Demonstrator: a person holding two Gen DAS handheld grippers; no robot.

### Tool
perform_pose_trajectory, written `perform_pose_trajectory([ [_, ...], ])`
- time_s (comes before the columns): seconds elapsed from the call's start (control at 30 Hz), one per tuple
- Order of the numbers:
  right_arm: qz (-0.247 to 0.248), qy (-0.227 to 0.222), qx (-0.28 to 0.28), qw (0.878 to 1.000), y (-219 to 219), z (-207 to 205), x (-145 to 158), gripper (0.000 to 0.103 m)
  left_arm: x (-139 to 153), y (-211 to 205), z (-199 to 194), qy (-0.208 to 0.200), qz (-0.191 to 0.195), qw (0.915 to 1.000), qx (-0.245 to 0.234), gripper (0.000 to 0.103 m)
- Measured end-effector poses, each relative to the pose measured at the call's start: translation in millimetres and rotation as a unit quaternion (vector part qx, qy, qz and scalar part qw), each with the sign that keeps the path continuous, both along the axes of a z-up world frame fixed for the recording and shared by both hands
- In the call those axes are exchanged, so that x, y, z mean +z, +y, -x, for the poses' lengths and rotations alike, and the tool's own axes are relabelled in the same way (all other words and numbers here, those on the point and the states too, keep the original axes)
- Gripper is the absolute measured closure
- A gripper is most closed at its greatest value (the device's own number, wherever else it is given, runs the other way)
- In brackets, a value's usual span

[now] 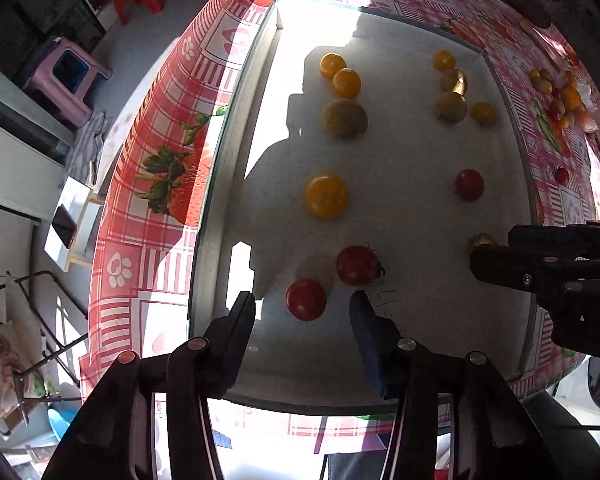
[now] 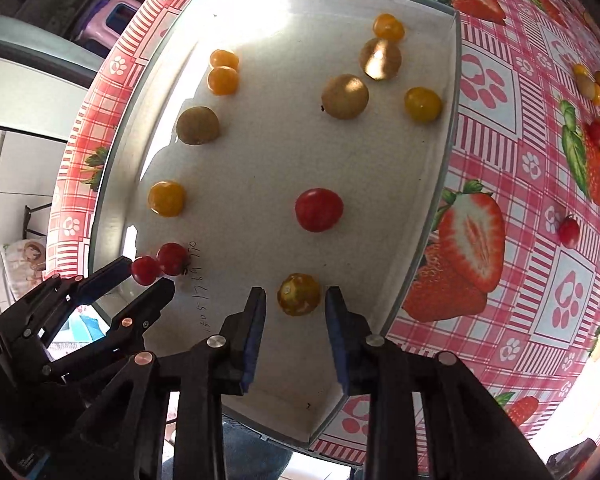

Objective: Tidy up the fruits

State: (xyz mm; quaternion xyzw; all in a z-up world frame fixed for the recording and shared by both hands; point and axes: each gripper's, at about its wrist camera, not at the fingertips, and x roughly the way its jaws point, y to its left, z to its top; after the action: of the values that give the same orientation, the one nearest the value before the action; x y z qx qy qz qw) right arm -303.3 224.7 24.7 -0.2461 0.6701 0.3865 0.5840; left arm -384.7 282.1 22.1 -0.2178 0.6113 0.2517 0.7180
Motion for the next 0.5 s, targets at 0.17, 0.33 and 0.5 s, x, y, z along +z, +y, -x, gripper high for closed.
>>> perform_pose_trajectory([
  [0.17,-0.021,-0.017,0.002,1.000,-5.2,3.5,27.7,0.034,15.8,-11.4,-2.2,0.008,-0.009,0.9999,-0.009,0.052],
  [0.33,-0.013,-0.020,-0.011,1.000,-21.9,2.3,45.0,0.023,43.8,-18.7,-1.6,-0.013,-0.031,0.9992,-0.023,0.003],
  [0.5,-0.002,-0.022,-0.011,1.000,-30.1,-16.9,59.7,0.017,61.5,-12.7,-4.9,-0.006,-0.043,0.9984,-0.037,0.002],
])
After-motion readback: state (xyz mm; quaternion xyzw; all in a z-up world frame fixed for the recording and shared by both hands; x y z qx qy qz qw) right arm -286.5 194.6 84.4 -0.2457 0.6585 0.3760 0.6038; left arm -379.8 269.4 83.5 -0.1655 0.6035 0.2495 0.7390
